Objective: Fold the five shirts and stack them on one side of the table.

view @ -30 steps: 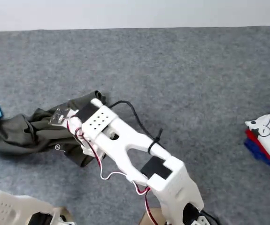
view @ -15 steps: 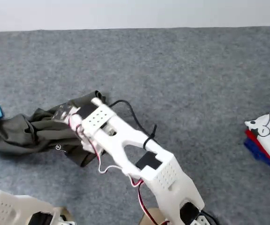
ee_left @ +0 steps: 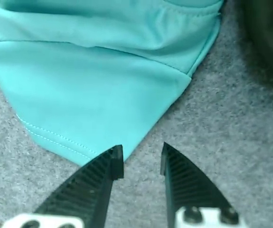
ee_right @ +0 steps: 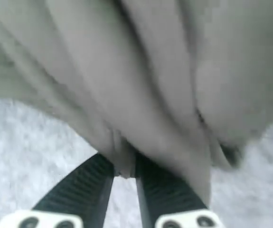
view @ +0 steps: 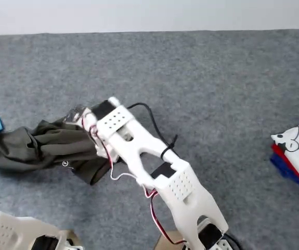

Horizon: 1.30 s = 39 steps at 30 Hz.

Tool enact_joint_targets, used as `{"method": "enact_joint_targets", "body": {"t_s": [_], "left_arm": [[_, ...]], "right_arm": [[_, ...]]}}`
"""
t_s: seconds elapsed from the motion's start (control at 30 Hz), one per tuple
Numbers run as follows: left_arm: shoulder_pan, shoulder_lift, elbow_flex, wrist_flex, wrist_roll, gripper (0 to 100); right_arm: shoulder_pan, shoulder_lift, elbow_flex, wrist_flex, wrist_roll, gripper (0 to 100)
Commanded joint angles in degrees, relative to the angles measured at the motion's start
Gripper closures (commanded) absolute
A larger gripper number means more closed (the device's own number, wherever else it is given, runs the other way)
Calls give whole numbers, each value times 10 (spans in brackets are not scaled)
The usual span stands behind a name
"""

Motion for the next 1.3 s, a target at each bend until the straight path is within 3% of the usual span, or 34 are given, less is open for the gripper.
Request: {"method": "enact_joint_targets", "body": {"t_s": [0.0,0.2,0.43,0.67,1.0,1.27], "left_arm": [[11,-19,-22,5,-2,863],[48,-92,-19,11,5,863],[133,-200,-18,84,19,863],[205,-282,-18,135,84,863],[417,-369,-18,169,213,863],[563,-352,51,169,242,863]], "right_arm": [[44,-57,-91,56,10,988],[104,-182,-90,54,88,988],[173,-315,-85,54,142,988],[233,-445,67,54,190,988],[248,-629,394,45,236,988],[351,-632,495,-29,237,988]]}}
